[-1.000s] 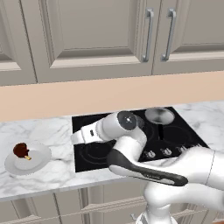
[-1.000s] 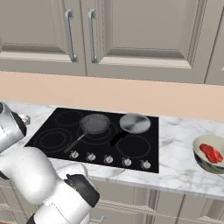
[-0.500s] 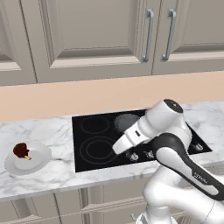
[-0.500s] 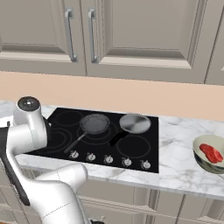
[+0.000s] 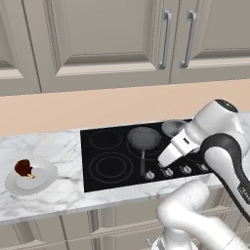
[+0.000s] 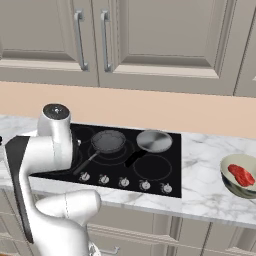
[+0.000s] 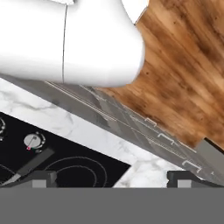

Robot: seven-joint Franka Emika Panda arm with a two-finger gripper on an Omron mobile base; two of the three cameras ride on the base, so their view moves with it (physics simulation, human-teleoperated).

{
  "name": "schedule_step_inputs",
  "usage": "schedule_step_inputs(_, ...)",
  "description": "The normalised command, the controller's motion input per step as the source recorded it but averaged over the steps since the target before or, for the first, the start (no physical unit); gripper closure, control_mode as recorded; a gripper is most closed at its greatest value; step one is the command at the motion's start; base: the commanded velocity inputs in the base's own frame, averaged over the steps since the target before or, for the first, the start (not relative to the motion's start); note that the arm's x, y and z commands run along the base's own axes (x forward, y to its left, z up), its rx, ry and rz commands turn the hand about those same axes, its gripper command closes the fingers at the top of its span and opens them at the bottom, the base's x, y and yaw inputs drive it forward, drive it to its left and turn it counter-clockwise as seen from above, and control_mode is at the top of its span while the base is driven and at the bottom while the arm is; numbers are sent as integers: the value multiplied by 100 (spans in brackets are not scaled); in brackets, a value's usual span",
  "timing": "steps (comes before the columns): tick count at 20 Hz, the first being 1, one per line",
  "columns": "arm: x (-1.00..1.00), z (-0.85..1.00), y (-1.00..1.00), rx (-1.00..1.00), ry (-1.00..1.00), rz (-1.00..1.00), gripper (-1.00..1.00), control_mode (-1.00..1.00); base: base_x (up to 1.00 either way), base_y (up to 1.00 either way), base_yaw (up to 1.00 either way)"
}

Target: Place one of the steaks on the plate and the other in the bowl. Then place the bowl in the fridge.

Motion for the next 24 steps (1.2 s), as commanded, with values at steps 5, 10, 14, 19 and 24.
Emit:
schedule_step_inputs(5,0,0,-60,0,0,-26,-100,-100,0,0,0)
schedule_step_inputs(10,0,-6,-54,0,-4,-22,-100,-100,0,0,0)
schedule_step_inputs(14,0,-39,-23,0,-33,-29,-100,-100,0,0,0)
schedule_step_inputs(19,0,-48,-5,0,-45,-32,-100,-100,0,0,0)
schedule_step_inputs(24,0,0,0,0,0,0,-100,100,-15,-4,-7)
